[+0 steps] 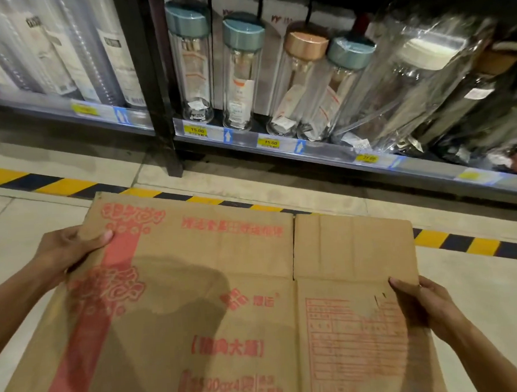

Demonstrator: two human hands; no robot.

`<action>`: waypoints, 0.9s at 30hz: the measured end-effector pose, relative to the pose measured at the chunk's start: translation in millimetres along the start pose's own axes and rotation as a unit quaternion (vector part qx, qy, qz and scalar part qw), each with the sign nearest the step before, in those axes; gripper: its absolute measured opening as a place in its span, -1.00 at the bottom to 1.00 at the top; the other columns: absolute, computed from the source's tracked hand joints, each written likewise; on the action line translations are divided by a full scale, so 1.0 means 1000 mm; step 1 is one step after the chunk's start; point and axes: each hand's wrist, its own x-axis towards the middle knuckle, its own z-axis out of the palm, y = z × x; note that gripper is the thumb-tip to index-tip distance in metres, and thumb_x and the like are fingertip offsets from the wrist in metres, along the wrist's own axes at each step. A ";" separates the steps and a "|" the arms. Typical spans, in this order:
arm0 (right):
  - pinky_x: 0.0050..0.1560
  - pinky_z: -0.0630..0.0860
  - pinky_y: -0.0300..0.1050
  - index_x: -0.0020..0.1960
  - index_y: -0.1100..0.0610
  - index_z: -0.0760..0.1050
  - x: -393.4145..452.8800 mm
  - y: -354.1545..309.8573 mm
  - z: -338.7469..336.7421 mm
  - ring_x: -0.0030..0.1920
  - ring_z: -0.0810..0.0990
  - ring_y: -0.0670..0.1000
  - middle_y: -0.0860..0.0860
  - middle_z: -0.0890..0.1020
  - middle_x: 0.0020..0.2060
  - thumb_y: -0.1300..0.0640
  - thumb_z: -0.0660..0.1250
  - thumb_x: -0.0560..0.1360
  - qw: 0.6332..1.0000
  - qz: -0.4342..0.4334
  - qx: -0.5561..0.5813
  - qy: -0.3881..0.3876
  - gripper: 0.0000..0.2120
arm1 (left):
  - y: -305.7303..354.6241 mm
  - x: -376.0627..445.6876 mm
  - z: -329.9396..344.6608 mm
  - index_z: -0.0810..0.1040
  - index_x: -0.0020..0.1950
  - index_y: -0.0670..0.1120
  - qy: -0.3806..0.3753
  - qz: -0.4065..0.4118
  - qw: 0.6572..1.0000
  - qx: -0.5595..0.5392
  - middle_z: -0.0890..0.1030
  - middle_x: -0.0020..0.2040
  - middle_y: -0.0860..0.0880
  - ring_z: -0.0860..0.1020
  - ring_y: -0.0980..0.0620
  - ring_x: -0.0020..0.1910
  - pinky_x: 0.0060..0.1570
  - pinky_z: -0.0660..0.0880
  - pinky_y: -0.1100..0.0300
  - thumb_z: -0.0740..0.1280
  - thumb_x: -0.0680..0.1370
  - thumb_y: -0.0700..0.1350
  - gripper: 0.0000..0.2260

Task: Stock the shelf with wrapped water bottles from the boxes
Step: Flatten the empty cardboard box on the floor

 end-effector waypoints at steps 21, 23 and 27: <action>0.47 -0.02 0.14 0.52 0.06 0.02 0.064 -0.079 0.087 0.50 0.10 0.13 0.06 0.21 0.48 -0.14 0.54 0.26 0.760 -0.254 -0.596 -0.043 0.03 | 0.063 0.041 0.050 0.19 0.50 0.01 -0.140 0.236 0.764 0.584 0.32 0.46 0.01 0.30 -0.04 0.41 0.38 0.22 -0.08 0.41 0.38 0.24 -0.21; 0.46 0.05 0.15 0.51 0.07 0.05 0.072 -0.083 0.087 0.42 0.27 0.12 0.07 0.33 0.41 -0.15 0.53 0.27 0.755 -0.221 -0.613 -0.079 0.00 | 0.073 0.042 0.053 0.16 0.51 0.01 -0.166 0.218 0.758 0.591 0.31 0.46 0.02 0.28 -0.01 0.43 0.40 0.18 -0.04 0.41 0.37 0.26 -0.18; 0.35 0.26 0.05 0.39 0.06 0.27 0.076 -0.088 0.084 0.25 0.41 0.08 0.04 0.45 0.23 -0.26 0.52 0.21 0.720 -0.237 -0.648 -0.074 -0.11 | 0.084 0.047 0.059 0.34 0.37 0.04 -0.168 0.210 0.752 0.602 0.45 0.21 0.01 0.42 -0.02 0.25 0.25 0.34 0.06 0.50 0.21 0.30 -0.19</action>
